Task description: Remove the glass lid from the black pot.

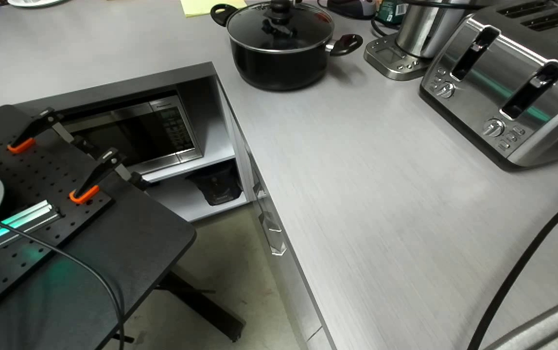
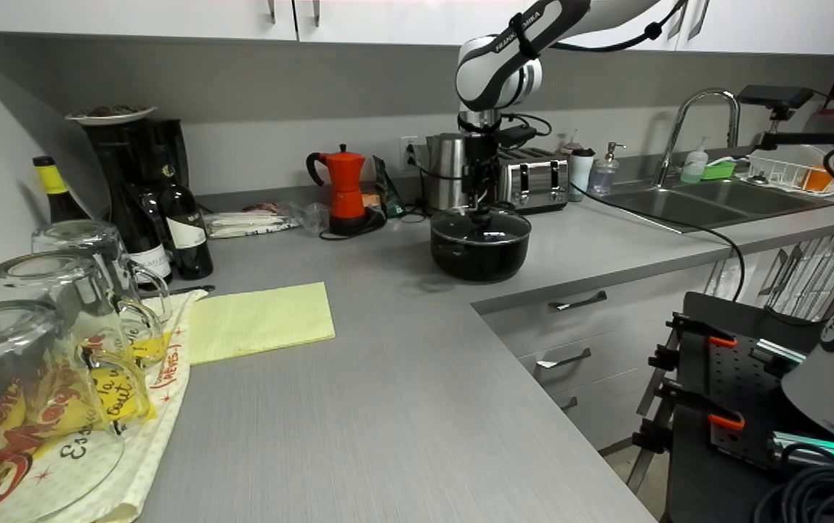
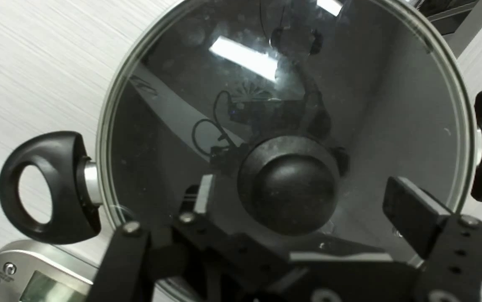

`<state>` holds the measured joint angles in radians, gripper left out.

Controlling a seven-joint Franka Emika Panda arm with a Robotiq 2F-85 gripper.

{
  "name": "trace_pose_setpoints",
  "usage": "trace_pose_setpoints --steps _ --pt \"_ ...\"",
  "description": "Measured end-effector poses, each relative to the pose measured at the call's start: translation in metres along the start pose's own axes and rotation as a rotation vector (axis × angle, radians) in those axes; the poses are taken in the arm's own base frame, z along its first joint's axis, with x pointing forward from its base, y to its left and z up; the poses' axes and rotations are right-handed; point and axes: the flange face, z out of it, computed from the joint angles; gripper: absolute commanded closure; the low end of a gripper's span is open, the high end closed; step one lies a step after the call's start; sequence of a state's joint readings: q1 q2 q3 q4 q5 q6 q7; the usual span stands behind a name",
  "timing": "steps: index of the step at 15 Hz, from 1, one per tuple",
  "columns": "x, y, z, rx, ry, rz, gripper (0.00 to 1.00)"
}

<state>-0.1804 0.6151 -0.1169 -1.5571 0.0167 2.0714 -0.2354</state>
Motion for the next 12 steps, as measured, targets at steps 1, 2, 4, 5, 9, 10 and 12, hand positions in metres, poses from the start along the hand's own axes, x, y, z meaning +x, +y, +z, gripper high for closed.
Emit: trace_pose_setpoints --steps 1,2,4,5,9,10,12 --pt "0.0004 0.0001 0.0012 -0.001 -0.003 0.001 0.0" --pt "0.0007 0.0002 0.0023 -0.003 -0.006 0.003 0.0" --pt "0.0013 0.0004 0.0042 -0.006 -0.01 0.004 0.0" --pt "0.0016 0.0005 0.0048 -0.007 -0.012 0.005 0.0" --pt "0.0016 0.0005 0.0061 -0.009 -0.018 0.01 0.33" --pt "0.0015 0.0006 0.0062 -0.01 -0.019 0.01 0.4" --pt "0.0015 0.0006 0.0062 -0.012 -0.02 0.009 0.55"
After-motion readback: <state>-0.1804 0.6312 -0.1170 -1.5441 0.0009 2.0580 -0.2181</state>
